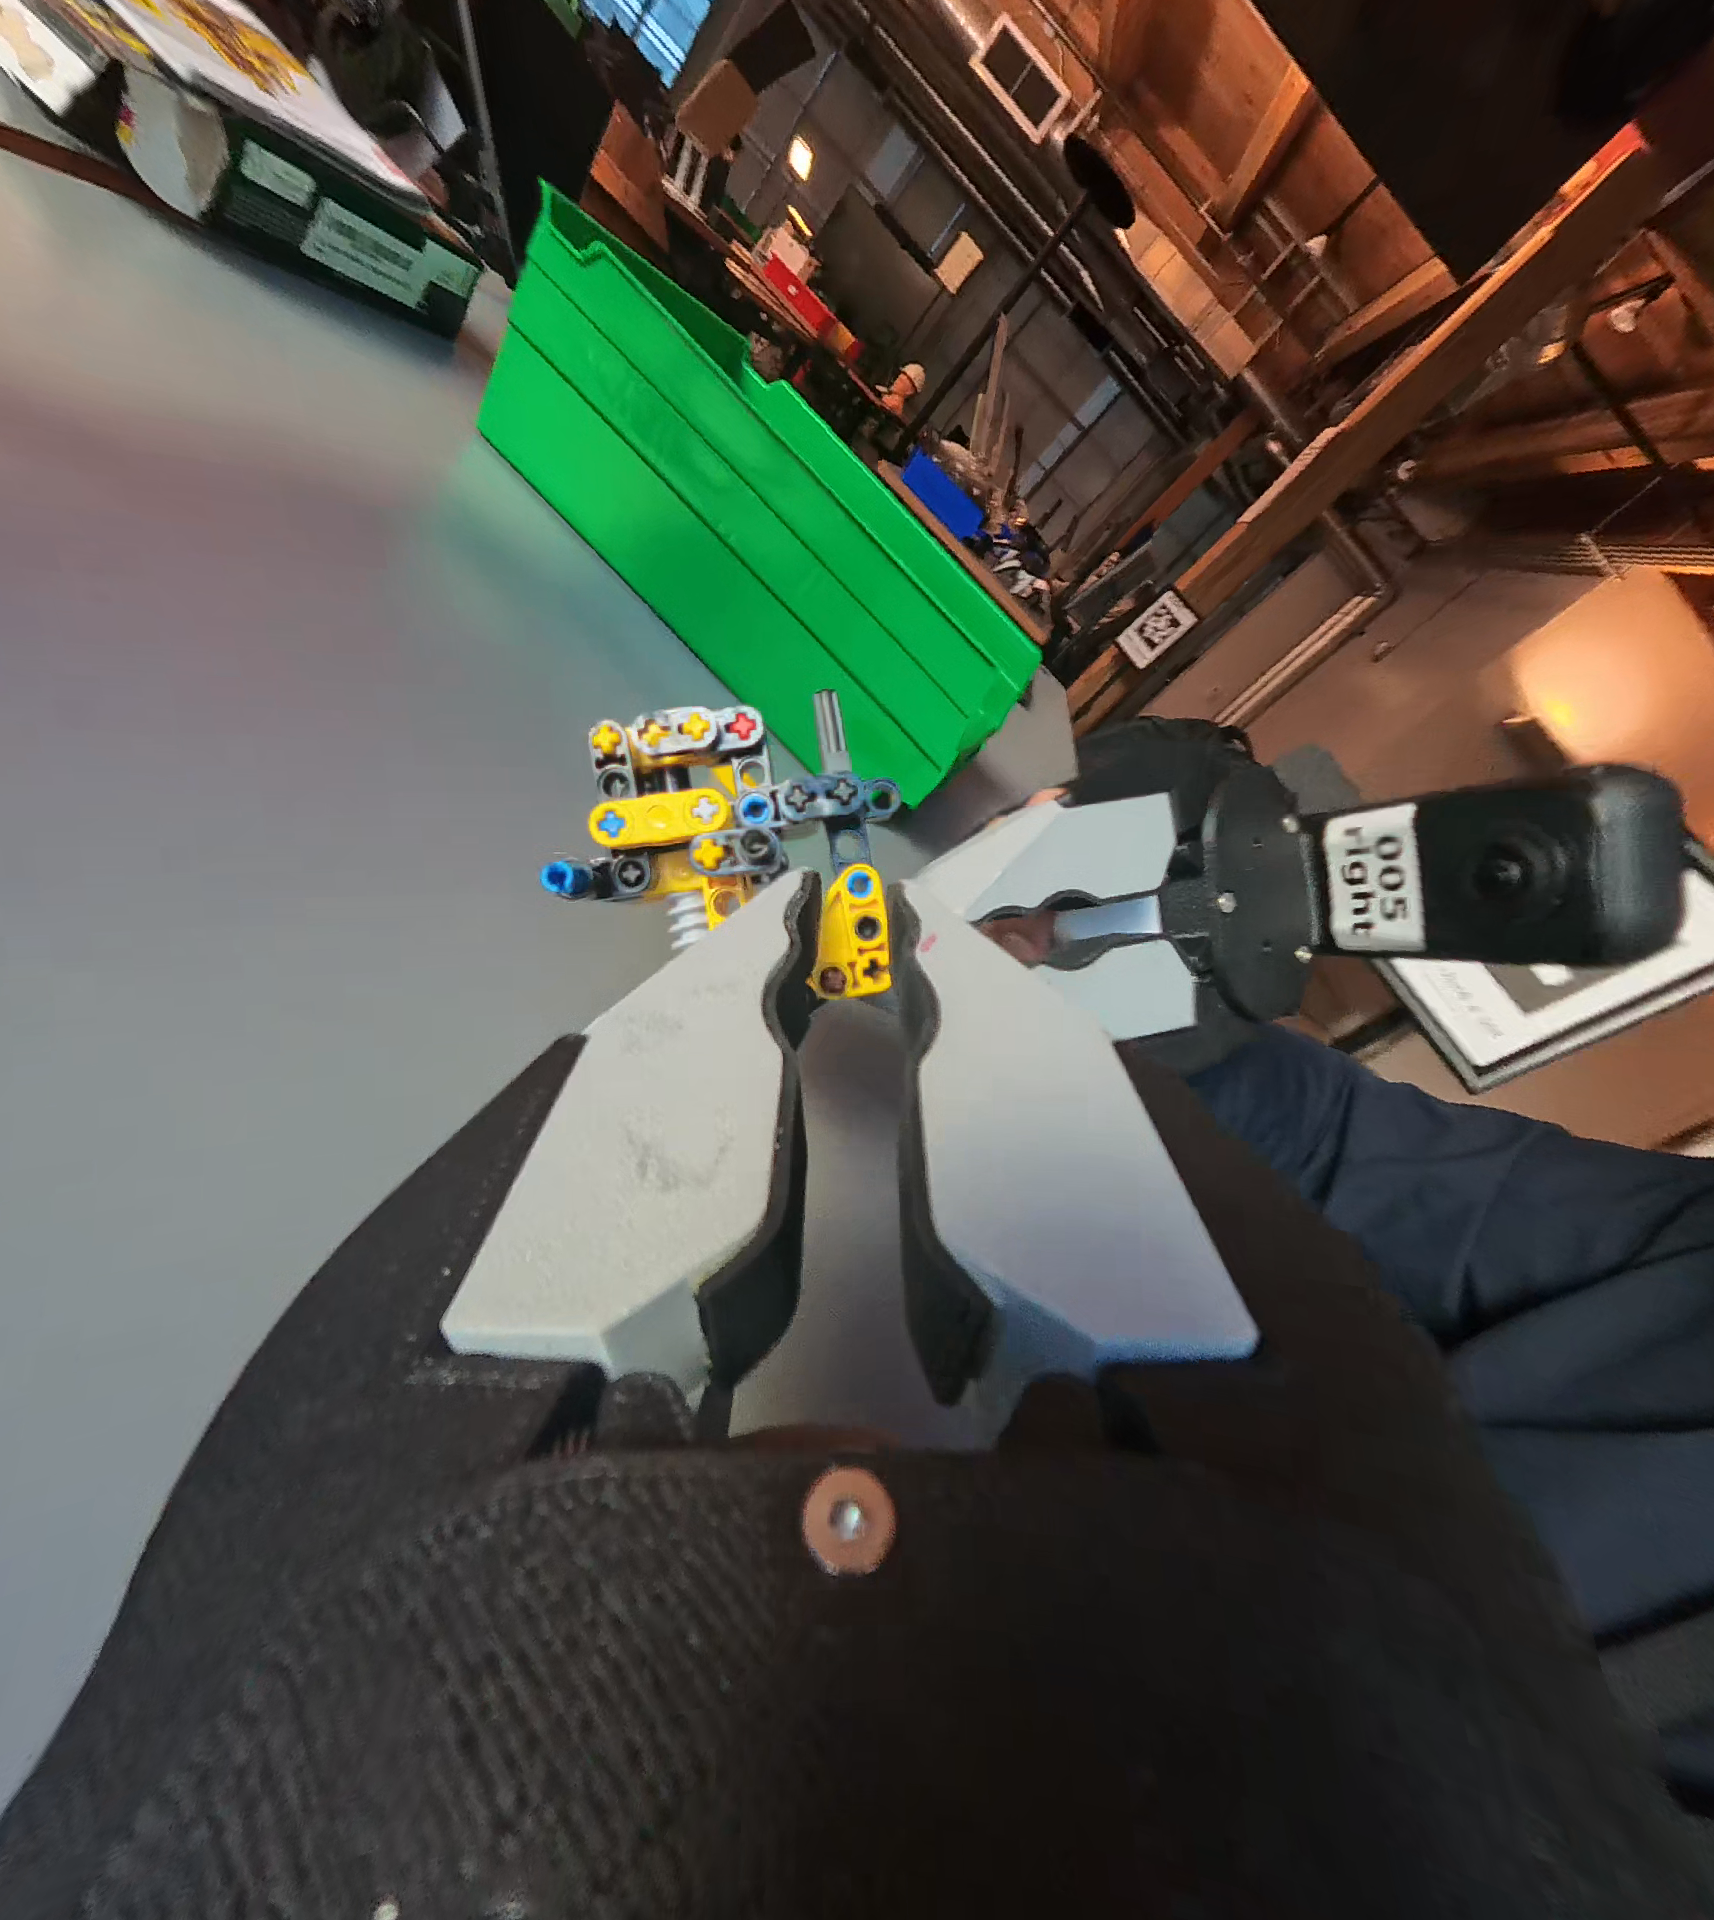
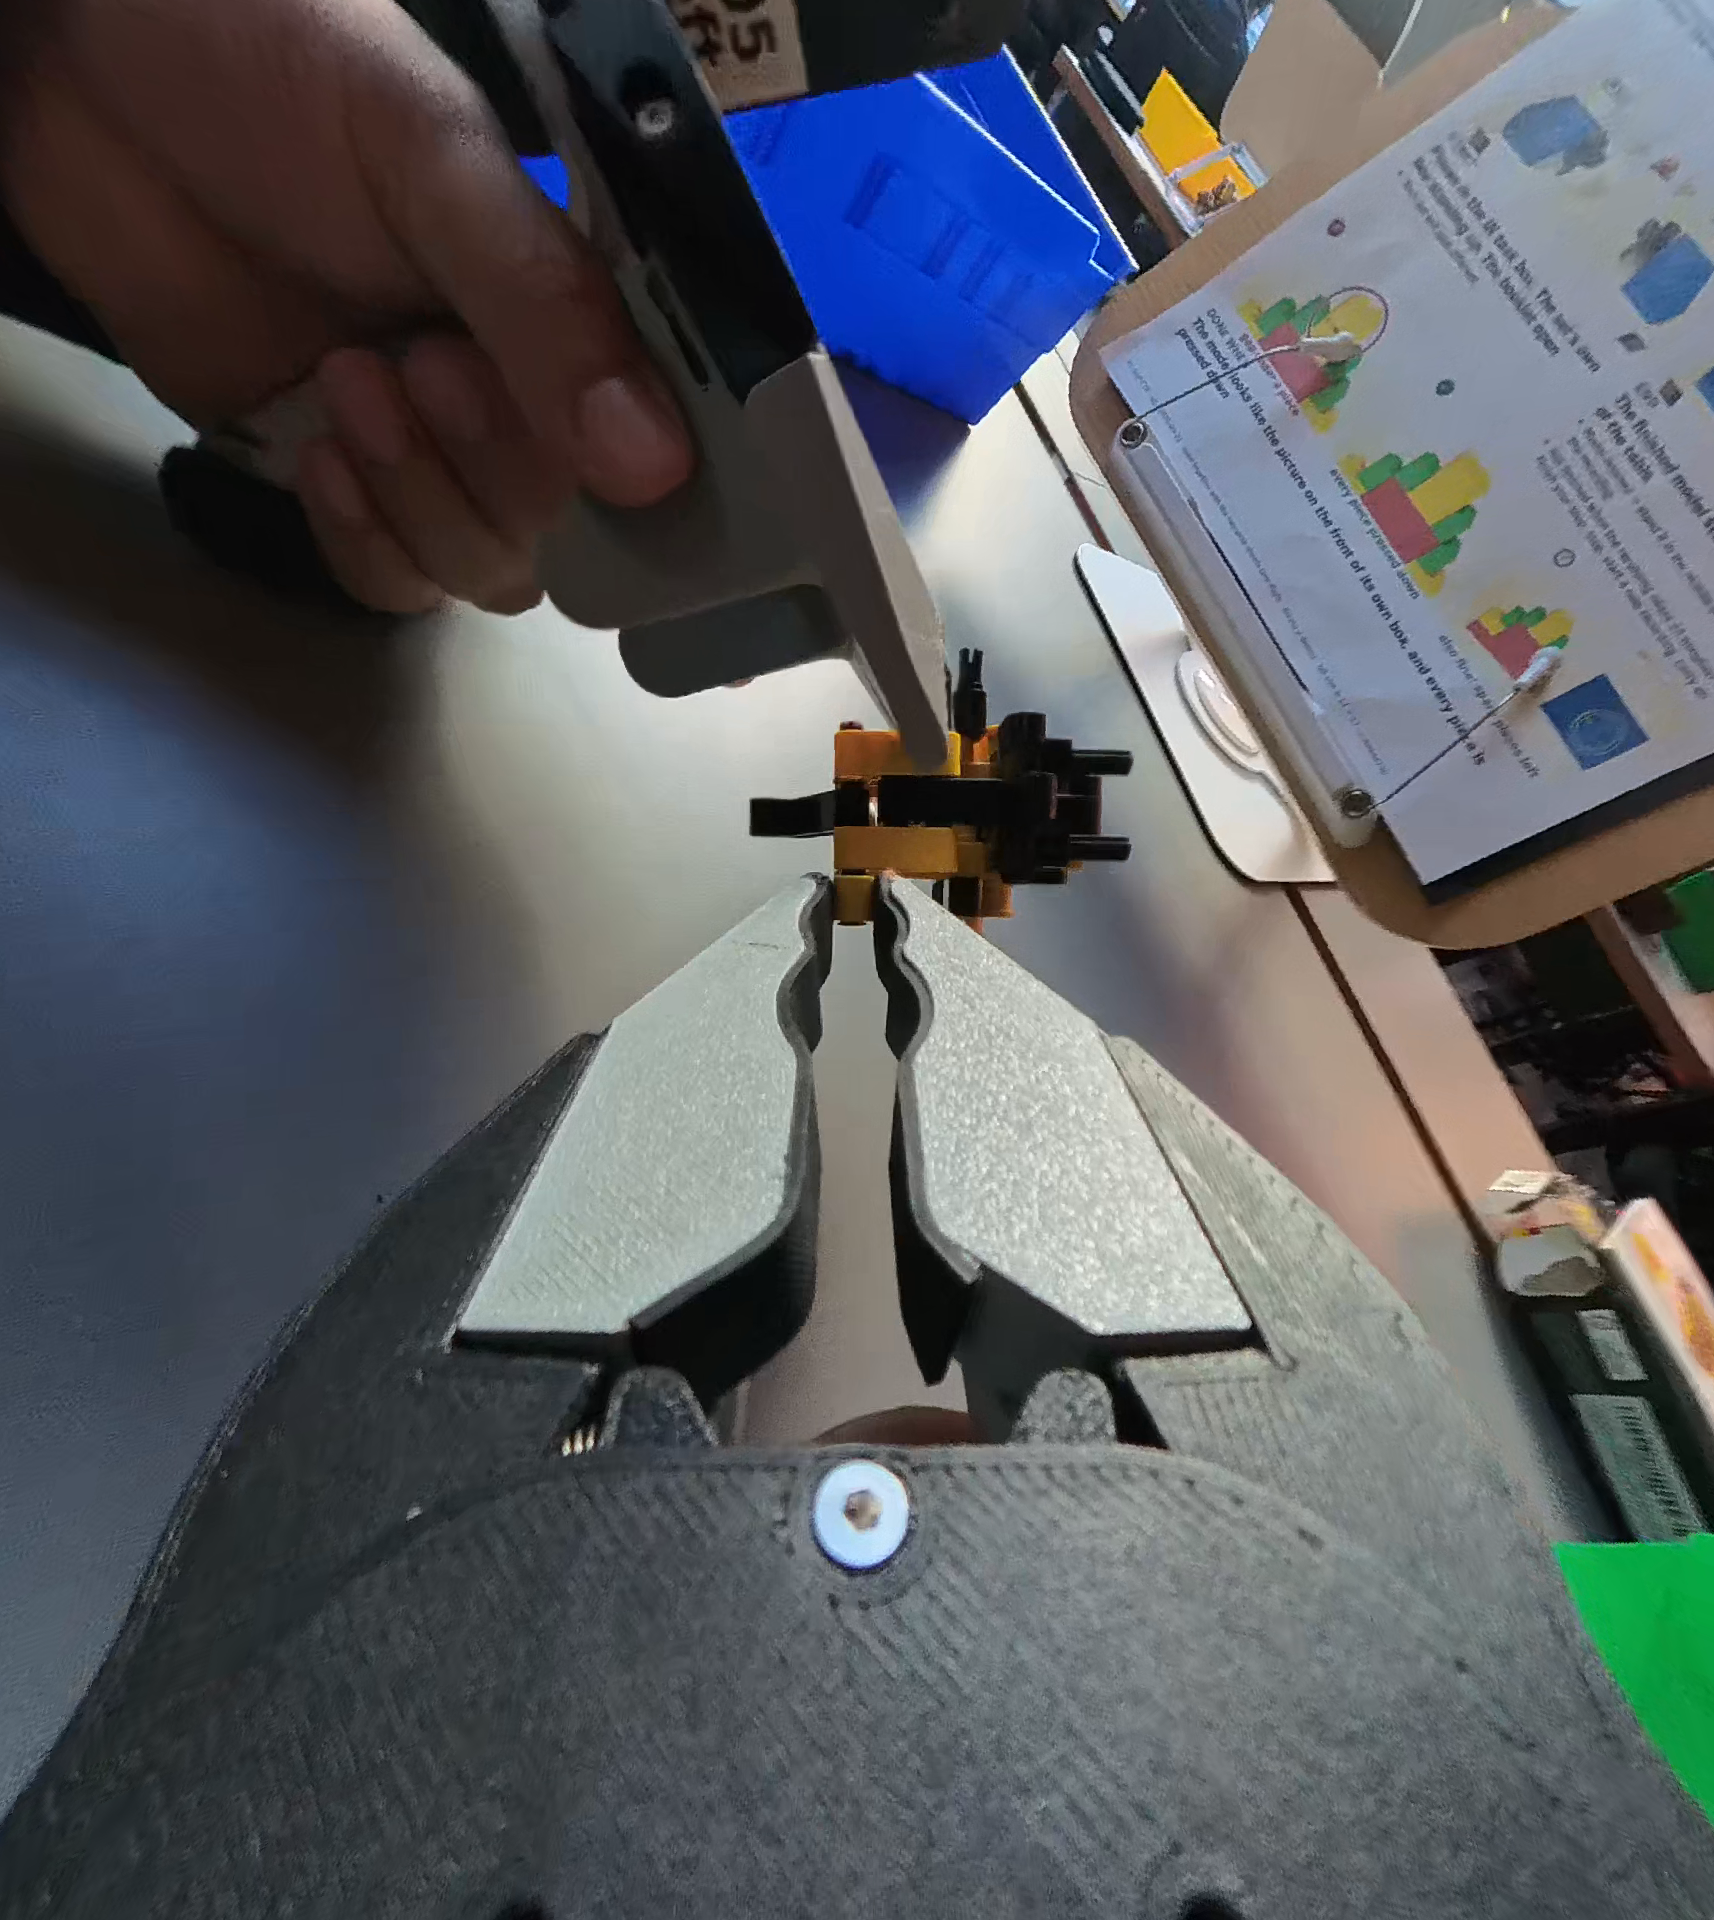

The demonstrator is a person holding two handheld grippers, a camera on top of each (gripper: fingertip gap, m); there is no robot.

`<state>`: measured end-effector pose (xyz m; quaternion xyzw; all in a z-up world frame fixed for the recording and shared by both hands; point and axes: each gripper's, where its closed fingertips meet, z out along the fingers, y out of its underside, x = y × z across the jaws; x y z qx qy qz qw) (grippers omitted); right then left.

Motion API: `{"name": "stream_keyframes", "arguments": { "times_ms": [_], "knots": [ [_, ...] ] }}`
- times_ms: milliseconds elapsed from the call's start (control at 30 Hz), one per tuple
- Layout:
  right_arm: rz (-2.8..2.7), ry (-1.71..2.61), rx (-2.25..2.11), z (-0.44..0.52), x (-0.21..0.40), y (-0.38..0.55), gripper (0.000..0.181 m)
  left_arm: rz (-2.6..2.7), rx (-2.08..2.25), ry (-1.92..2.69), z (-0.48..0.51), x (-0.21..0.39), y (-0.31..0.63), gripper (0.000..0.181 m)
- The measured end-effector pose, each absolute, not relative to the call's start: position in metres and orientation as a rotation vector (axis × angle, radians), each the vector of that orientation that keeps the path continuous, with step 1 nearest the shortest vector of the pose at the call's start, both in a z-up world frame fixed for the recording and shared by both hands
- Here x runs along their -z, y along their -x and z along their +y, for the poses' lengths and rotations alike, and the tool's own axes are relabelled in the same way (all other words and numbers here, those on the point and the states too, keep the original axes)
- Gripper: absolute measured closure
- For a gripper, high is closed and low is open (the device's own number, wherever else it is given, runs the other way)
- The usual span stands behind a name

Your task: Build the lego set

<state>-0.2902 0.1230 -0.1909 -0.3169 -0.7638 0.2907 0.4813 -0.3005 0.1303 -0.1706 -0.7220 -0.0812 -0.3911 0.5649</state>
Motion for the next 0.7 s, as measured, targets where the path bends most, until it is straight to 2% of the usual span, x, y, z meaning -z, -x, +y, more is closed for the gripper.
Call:
{"name": "stream_keyframes", "arguments": {
  "times_ms": [33, 133, 233, 333, 700],
  "knots": [
    [-1.864, 0.746, -0.676, 0.123, 0.191, 0.289, 0.176, -0.189, 0.960, 1.691, 0.129, 0.170, 0.299, 0.172],
    [-1.877, 0.683, -0.567, 0.124, 0.195, 0.289, 0.176, -0.162, 1.002, 1.720, 0.128, 0.173, 0.294, 0.153],
    [-1.874, 0.648, -0.539, 0.125, 0.193, 0.288, 0.176, -0.088, 0.969, 1.809, 0.126, 0.181, 0.286, 0.141],
    [-1.854, 0.583, -0.544, 0.121, 0.187, 0.284, 0.176, -0.074, 0.908, 1.803, 0.126, 0.180, 0.290, 0.168],
    [-1.841, 0.549, -0.520, 0.125, 0.184, 0.282, 0.175, -0.022, 0.808, 1.778, 0.124, 0.173, 0.292, 0.169]
  ]
}}
